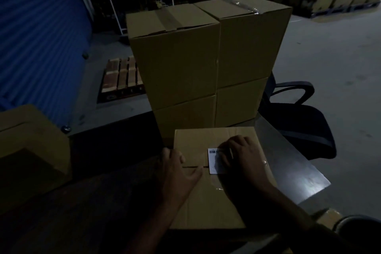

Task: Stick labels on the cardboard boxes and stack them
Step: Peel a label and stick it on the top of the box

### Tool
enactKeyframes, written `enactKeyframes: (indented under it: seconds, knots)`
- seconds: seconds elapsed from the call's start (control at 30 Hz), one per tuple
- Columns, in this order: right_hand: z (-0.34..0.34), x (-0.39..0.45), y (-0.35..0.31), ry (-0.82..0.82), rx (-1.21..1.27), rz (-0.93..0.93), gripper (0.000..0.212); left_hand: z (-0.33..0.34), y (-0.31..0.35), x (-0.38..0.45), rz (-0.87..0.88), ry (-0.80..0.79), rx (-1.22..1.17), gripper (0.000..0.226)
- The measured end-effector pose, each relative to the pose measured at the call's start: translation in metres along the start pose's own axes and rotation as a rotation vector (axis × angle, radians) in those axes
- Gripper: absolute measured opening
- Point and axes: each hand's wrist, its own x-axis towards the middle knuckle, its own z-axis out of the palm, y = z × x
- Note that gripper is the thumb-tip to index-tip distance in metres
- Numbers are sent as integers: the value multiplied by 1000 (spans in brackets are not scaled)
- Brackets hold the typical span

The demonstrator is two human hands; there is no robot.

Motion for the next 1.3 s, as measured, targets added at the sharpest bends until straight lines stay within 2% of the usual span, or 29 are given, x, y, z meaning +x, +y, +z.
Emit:
enactKeyframes:
  seconds: [0.1, 0.17, 0.27, 0.4, 0.63, 1.03, 1.2, 1.3]
  knots:
    - [5, 0, -1, -42, -63, -19, 29, 8, 7, 21, 135, -12, 100, 41]
    - [8, 6, 4, -77, -91, -7, 29, 16, 18, 35, 155, -86, 30, 38]
    - [9, 14, 7, -113, -101, -25, 44, 32, 25, 49, 155, -111, 63, 41]
    - [9, 9, 6, -87, -106, -49, 31, 42, 17, 49, 176, -56, 114, 46]
    - [14, 7, 5, -39, -108, -63, 25, 42, 12, 47, 215, -19, 120, 44]
    - [13, 8, 5, -63, -75, -67, 27, 40, 12, 46, 191, -29, 51, 43]
    - [1, 6, 1, -59, 46, -12, 32, 37, 15, 47, 180, -23, 55, 40]
    - [-13, -13, -6, 8, -2, 76, 22, 36, 14, 49, 129, -5, 39, 37]
